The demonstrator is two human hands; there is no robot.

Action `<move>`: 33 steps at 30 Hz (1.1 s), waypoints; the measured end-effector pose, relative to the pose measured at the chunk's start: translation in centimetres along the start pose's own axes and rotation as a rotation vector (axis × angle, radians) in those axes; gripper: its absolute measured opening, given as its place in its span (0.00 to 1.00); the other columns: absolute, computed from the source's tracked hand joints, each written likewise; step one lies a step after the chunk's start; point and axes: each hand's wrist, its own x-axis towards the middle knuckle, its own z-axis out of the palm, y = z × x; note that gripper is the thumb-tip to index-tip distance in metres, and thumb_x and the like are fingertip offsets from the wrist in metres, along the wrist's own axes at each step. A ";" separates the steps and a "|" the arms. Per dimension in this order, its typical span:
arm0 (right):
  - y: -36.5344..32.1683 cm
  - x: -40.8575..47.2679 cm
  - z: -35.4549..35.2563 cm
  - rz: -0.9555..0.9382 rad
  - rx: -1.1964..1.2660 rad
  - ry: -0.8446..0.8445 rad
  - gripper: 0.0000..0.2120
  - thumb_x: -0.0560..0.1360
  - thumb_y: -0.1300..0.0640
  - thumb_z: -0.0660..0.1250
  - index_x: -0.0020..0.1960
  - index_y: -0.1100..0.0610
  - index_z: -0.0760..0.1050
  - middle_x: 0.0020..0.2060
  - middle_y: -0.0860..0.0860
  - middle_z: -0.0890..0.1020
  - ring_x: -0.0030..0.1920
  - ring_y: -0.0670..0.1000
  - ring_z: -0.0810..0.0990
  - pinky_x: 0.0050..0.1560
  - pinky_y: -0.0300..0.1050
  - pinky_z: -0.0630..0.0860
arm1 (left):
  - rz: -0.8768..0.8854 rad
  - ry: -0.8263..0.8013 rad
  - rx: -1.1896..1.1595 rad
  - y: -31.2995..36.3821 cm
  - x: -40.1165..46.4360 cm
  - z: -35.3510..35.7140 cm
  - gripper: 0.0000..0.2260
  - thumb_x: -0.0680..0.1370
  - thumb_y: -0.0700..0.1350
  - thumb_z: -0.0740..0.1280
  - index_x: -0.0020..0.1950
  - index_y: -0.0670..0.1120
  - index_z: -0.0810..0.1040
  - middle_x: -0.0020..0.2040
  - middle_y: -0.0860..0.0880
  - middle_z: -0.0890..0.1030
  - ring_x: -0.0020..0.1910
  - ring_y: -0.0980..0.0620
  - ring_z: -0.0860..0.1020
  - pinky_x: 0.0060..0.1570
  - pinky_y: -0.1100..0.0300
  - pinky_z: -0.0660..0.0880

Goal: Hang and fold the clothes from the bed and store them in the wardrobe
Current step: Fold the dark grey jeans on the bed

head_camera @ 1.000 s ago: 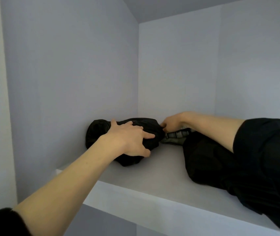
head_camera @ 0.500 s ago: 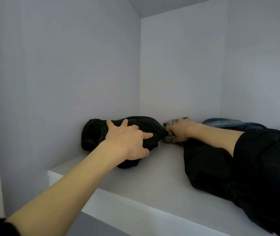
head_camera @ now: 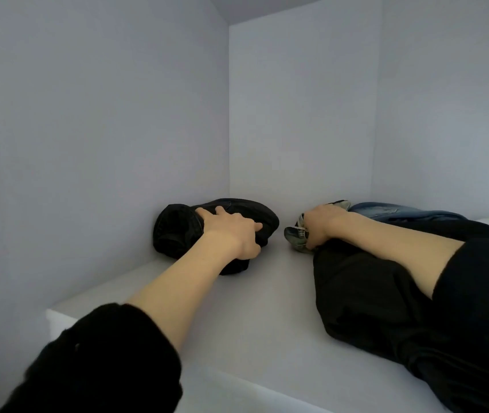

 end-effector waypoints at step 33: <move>0.2 -0.7 0.5 -0.055 0.367 -0.173 0.32 0.80 0.48 0.56 0.77 0.54 0.44 0.76 0.55 0.55 0.75 0.55 0.57 0.73 0.46 0.54 | 0.115 -0.110 -0.222 -3.3 2.4 2.2 0.35 0.79 0.59 0.58 0.77 0.55 0.38 0.77 0.48 0.34 0.73 0.42 0.31 0.73 0.42 0.44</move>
